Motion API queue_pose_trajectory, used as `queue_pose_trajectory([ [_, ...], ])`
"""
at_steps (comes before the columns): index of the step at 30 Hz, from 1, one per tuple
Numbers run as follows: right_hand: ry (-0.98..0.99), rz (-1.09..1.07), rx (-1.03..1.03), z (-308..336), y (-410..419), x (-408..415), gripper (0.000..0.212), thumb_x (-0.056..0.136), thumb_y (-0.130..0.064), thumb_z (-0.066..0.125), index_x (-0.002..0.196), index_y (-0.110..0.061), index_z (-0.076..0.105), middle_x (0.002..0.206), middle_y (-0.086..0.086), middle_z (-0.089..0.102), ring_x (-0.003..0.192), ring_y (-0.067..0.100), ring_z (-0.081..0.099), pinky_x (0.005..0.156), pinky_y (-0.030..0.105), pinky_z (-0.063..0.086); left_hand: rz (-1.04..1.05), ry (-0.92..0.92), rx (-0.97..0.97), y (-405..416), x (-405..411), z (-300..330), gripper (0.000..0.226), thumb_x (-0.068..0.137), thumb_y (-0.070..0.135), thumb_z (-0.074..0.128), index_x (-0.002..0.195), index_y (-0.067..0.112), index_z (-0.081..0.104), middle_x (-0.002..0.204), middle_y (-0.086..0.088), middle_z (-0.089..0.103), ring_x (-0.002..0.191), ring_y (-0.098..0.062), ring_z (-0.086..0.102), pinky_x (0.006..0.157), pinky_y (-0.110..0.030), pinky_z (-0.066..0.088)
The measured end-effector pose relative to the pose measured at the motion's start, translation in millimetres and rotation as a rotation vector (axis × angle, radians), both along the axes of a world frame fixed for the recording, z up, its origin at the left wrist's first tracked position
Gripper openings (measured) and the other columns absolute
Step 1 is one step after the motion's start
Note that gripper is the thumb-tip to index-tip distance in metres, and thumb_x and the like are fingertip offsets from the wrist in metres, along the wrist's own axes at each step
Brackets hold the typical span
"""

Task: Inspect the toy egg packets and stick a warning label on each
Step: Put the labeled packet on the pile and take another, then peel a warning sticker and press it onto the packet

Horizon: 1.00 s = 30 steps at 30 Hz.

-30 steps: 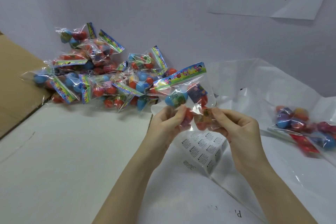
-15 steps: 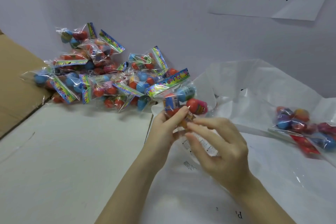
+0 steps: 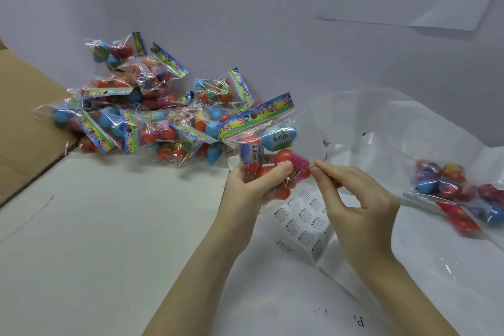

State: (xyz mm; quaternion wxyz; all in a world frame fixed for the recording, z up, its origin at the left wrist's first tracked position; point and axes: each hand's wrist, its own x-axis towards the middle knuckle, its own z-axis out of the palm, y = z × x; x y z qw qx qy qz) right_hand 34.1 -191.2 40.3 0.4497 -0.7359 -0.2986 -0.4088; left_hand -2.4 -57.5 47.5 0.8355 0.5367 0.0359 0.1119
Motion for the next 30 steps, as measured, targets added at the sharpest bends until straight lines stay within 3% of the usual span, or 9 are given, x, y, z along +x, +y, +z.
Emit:
queue_pose_trajectory([
  [6, 0.047, -0.005, 0.042, 2, 0, -1, 0.008, 0.076, -0.005, 0.068, 0.083, -0.003, 0.072, 0.074, -0.004, 0.063, 0.066, 0.009, 0.056, 0.067, 0.006, 0.044, 0.019, -0.029, -0.052, -2, -1, 2, 0.041, 0.060, 0.020, 0.071, 0.098, 0.006, 0.064, 0.079, -0.011, 0.069, 0.062, -0.013, 0.064, 0.055, -0.018, 0.048],
  [10, 0.101, -0.006, 0.093, 4, 1, -3, 0.009, 0.075, -0.006, 0.069, 0.083, -0.005, 0.072, 0.073, -0.004, 0.063, 0.066, 0.011, 0.057, 0.065, 0.009, 0.045, 0.033, -0.044, -0.052, -4, -1, 2, 0.040, 0.064, 0.011, 0.078, 0.100, 0.001, 0.065, 0.076, -0.008, 0.069, 0.063, -0.012, 0.064, 0.056, -0.017, 0.048],
  [16, 0.268, 0.019, 0.218, 5, 2, -5, 0.010, 0.075, -0.014, 0.070, 0.079, -0.022, 0.066, 0.068, -0.012, 0.063, 0.064, 0.003, 0.060, 0.063, 0.011, 0.046, 0.030, -0.054, -0.094, -7, -1, 2, 0.033, 0.061, 0.007, 0.078, 0.092, 0.005, 0.065, 0.071, -0.003, 0.069, 0.061, -0.010, 0.064, 0.055, -0.017, 0.049],
  [19, 0.241, -0.030, 0.165, 4, 1, -4, 0.005, 0.077, -0.013, 0.064, 0.075, -0.017, 0.064, 0.067, -0.011, 0.059, 0.065, -0.004, 0.055, 0.064, 0.009, 0.043, 0.031, -0.059, -0.092, -10, -1, 1, 0.027, 0.065, 0.008, 0.068, 0.091, 0.006, 0.066, 0.072, -0.004, 0.070, 0.062, -0.011, 0.065, 0.055, -0.018, 0.050],
  [23, 0.111, -0.127, 0.053, 2, 0, -3, 0.006, 0.079, 0.001, 0.059, 0.074, 0.000, 0.063, 0.069, -0.002, 0.054, 0.066, 0.009, 0.049, 0.065, 0.009, 0.037, 0.012, -0.071, -0.111, -13, -2, 0, 0.018, 0.064, 0.006, 0.067, 0.080, 0.010, 0.073, 0.074, -0.006, 0.071, 0.065, -0.013, 0.066, 0.055, -0.020, 0.051],
  [30, 0.131, -0.032, 0.064, 9, -6, -1, 0.005, 0.079, -0.009, 0.063, 0.081, -0.006, 0.067, 0.074, -0.002, 0.057, 0.066, 0.005, 0.050, 0.063, 0.011, 0.039, 0.041, -0.077, -0.162, -11, 0, 4, 0.030, 0.062, 0.006, 0.067, 0.092, 0.006, 0.067, 0.075, -0.006, 0.070, 0.067, -0.015, 0.067, 0.054, -0.020, 0.050],
])
